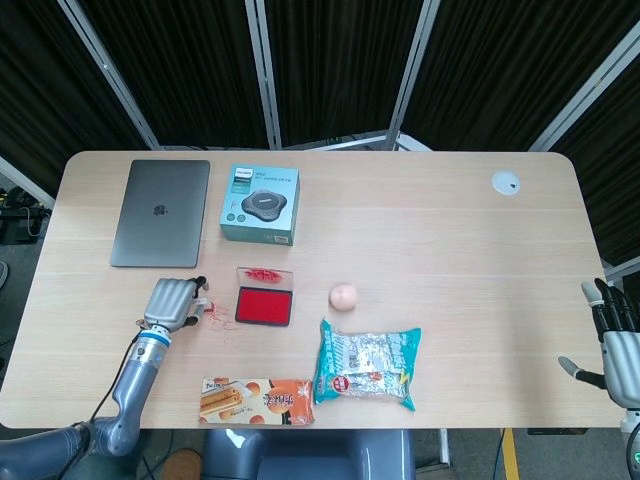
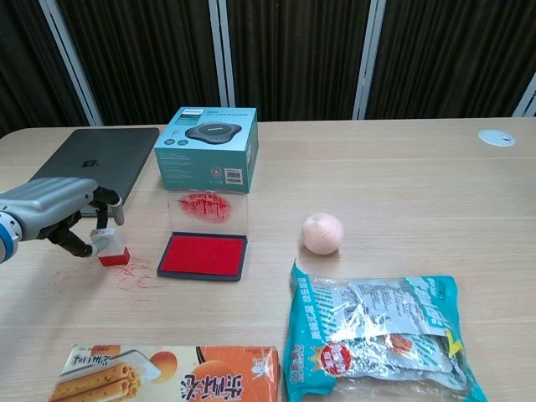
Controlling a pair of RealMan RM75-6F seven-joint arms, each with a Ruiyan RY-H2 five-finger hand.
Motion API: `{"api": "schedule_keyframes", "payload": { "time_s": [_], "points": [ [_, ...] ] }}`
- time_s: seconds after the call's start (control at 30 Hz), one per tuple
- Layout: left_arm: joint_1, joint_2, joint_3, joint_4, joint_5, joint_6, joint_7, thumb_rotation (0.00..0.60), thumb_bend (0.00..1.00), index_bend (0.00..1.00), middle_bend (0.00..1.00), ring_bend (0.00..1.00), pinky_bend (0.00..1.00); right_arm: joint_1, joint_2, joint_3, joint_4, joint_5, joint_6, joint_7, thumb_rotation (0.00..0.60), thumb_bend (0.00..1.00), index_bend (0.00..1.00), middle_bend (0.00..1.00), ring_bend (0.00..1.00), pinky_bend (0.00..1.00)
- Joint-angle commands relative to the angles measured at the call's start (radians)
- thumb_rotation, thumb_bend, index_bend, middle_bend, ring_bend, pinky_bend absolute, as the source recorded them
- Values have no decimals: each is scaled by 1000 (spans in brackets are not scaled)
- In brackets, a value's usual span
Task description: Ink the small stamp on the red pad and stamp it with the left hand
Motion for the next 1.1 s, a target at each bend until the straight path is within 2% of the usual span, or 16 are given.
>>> {"api": "schedule_keyframes", "payload": {
  "time_s": [0.03, 0.27, 0.7, 0.83, 1.1],
  "points": [
    [-1, 0, 1, 2, -1, 0, 0, 600, 345, 412, 500, 898, 943, 1, -1, 0, 1, 1, -1, -1, 600, 0, 0, 0, 0, 0],
    [-4, 3, 1, 1, -4, -4, -8, 600, 372, 476, 525, 898, 943, 2, -2, 0, 4, 5, -5, -1, 600, 0, 0, 0, 0, 0],
    [-19, 53, -13, -86, 31, -10, -65, 600, 380, 499, 542, 897, 943, 4, -6, 1, 7, 10, -10, -6, 600, 0, 0, 0, 0, 0],
    [-47, 63, -19, -105, 46, -33, -60, 600, 382, 503, 544, 897, 943, 5, -7, 2, 9, 13, -10, -8, 600, 0, 0, 0, 0, 0],
    [-136, 34, -8, -69, 124, -127, -78, 600, 395, 519, 560, 897, 943, 11, -13, 12, 24, 43, -27, -14, 600, 0, 0, 0, 0, 0]
  ]
}}
